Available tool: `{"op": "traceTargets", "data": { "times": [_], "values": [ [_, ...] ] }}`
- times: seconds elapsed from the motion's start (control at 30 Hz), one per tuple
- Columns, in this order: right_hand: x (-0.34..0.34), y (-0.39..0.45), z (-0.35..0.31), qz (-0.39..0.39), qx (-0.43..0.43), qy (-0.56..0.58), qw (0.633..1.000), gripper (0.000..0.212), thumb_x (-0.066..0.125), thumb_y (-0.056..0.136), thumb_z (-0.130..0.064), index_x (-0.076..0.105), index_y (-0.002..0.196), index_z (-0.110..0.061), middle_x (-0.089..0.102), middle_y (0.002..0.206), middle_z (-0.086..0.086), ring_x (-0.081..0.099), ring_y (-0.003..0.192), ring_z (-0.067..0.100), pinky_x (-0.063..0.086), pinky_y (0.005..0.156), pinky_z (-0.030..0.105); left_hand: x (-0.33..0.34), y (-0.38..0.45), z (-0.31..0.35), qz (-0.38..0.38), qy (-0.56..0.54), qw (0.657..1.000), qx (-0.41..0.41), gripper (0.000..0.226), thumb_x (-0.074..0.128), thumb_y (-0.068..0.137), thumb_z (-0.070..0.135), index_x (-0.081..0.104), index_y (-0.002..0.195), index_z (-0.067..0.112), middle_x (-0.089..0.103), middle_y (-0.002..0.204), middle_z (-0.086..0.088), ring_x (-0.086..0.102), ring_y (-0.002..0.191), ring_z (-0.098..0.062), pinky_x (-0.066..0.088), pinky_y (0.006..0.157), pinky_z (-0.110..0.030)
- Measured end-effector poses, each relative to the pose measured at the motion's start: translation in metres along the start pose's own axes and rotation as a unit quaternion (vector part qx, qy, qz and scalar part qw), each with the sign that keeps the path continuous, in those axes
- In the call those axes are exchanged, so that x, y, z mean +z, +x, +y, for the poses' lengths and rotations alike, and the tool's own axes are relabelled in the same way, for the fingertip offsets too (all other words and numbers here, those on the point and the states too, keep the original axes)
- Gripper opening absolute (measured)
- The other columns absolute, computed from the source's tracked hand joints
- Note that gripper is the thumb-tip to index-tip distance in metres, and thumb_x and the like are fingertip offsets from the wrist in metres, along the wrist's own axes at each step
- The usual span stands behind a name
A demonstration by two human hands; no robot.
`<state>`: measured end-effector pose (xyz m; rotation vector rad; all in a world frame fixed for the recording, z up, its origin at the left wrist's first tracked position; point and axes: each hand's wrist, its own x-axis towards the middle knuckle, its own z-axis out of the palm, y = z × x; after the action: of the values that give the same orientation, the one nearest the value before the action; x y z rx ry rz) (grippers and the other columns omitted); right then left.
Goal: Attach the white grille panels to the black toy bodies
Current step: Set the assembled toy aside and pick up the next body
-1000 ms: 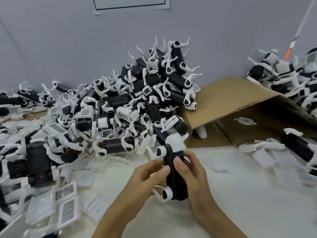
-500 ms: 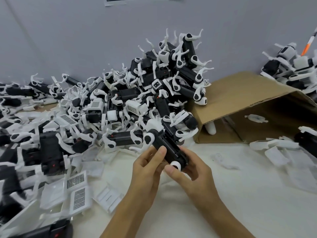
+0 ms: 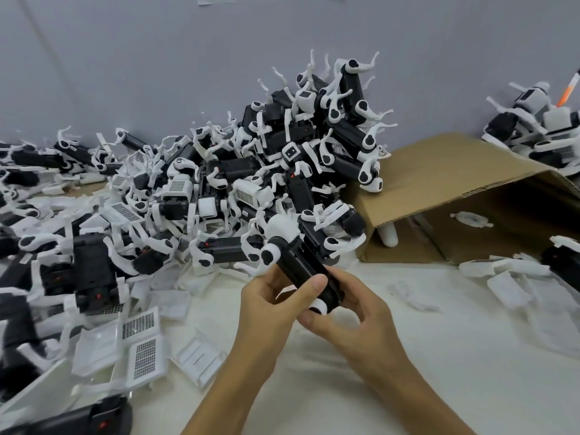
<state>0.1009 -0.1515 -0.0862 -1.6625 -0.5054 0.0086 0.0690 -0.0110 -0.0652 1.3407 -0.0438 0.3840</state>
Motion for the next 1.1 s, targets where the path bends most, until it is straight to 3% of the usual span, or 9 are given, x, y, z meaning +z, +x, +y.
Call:
{"op": "traceTargets", "data": {
  "times": [0.07, 0.13, 0.2, 0.27, 0.4, 0.57, 0.7, 0.87, 1.1],
  "values": [
    [0.002, -0.001, 0.004, -0.038, -0.001, -0.002, 0.999, 0.080, 0.088, 0.069, -0.040, 0.048, 0.136, -0.058, 0.061, 0.133, -0.029, 0.057, 0.125, -0.002, 0.044, 0.108, 0.037, -0.001, 0.000, 0.000, 0.006, 0.048, 0.999, 0.020, 0.028, 0.083, 0.074, 0.019, 0.079, 0.098, 0.032, 0.078, 0.098, 0.004, 0.074, 0.094, -0.012, 0.056, 0.071, -0.017],
    [0.005, -0.004, 0.007, -0.059, -0.019, -0.013, 0.998, 0.100, 0.088, 0.069, -0.036, 0.030, 0.145, -0.062, 0.046, 0.144, -0.036, 0.045, 0.134, -0.008, 0.039, 0.110, 0.029, -0.006, 0.001, 0.000, 0.026, 0.201, 0.972, 0.119, 0.044, 0.077, 0.076, 0.005, 0.075, 0.104, 0.039, 0.075, 0.103, 0.016, 0.070, 0.103, -0.006, 0.053, 0.082, -0.015],
    [0.005, -0.005, 0.009, -0.050, -0.048, -0.010, 0.998, 0.102, 0.083, 0.072, -0.030, 0.025, 0.152, -0.054, 0.042, 0.150, -0.032, 0.040, 0.140, -0.005, 0.041, 0.108, 0.019, -0.015, 0.005, -0.003, 0.024, 0.364, 0.892, 0.265, 0.068, 0.071, 0.071, -0.013, 0.066, 0.124, 0.029, 0.065, 0.124, 0.018, 0.060, 0.121, -0.010, 0.049, 0.100, -0.027],
    [0.004, -0.005, 0.007, -0.033, -0.056, 0.010, 0.998, 0.094, 0.078, 0.072, -0.030, 0.031, 0.150, -0.052, 0.046, 0.148, -0.028, 0.044, 0.138, -0.002, 0.042, 0.103, 0.013, -0.022, 0.008, -0.007, -0.003, 0.431, 0.842, 0.326, 0.075, 0.075, 0.067, -0.022, 0.062, 0.131, 0.014, 0.058, 0.135, 0.008, 0.054, 0.130, -0.017, 0.045, 0.107, -0.041],
    [0.005, -0.007, 0.002, 0.019, -0.060, -0.027, 0.998, 0.074, 0.086, 0.063, -0.048, 0.052, 0.128, -0.054, 0.066, 0.123, -0.025, 0.062, 0.119, 0.003, 0.048, 0.095, 0.018, -0.022, 0.006, -0.012, -0.045, 0.477, 0.821, 0.310, 0.066, 0.085, 0.068, -0.011, 0.065, 0.129, 0.004, 0.061, 0.135, -0.002, 0.052, 0.131, -0.020, 0.041, 0.109, -0.041],
    [0.008, -0.010, -0.005, 0.060, -0.085, -0.088, 0.991, 0.076, 0.085, 0.059, -0.055, 0.055, 0.128, -0.042, 0.066, 0.120, -0.023, 0.061, 0.116, 0.001, 0.040, 0.089, 0.004, -0.023, 0.006, -0.012, -0.062, 0.501, 0.809, 0.301, 0.071, 0.082, 0.064, -0.015, 0.064, 0.131, 0.003, 0.062, 0.136, -0.004, 0.053, 0.132, -0.022, 0.043, 0.109, -0.041],
    [0.008, -0.009, -0.010, 0.103, -0.094, -0.095, 0.986, 0.058, 0.080, 0.060, -0.052, 0.063, 0.113, -0.038, 0.070, 0.104, -0.022, 0.066, 0.103, 0.006, 0.047, 0.084, 0.012, -0.019, 0.005, -0.015, -0.058, 0.509, 0.801, 0.309, 0.077, 0.075, 0.056, -0.024, 0.066, 0.128, 0.002, 0.065, 0.132, -0.005, 0.054, 0.128, -0.021, 0.040, 0.109, -0.033],
    [0.008, -0.009, -0.009, 0.072, -0.074, -0.062, 0.993, 0.060, 0.084, 0.064, -0.045, 0.060, 0.118, -0.033, 0.069, 0.110, -0.013, 0.066, 0.107, 0.012, 0.053, 0.090, 0.030, -0.019, 0.005, -0.015, -0.044, 0.501, 0.808, 0.308, 0.080, 0.073, 0.052, -0.026, 0.066, 0.128, 0.002, 0.064, 0.133, -0.004, 0.053, 0.130, -0.019, 0.039, 0.109, -0.033],
    [0.003, -0.010, -0.008, 0.128, -0.058, -0.046, 0.989, 0.046, 0.081, 0.058, -0.054, 0.069, 0.100, -0.038, 0.073, 0.091, -0.016, 0.068, 0.086, 0.007, 0.050, 0.069, 0.011, -0.012, 0.003, -0.014, -0.045, 0.488, 0.802, 0.342, 0.060, 0.076, 0.073, -0.001, 0.064, 0.131, 0.006, 0.065, 0.132, -0.002, 0.056, 0.129, -0.021, 0.042, 0.108, -0.035]
  ]
}}
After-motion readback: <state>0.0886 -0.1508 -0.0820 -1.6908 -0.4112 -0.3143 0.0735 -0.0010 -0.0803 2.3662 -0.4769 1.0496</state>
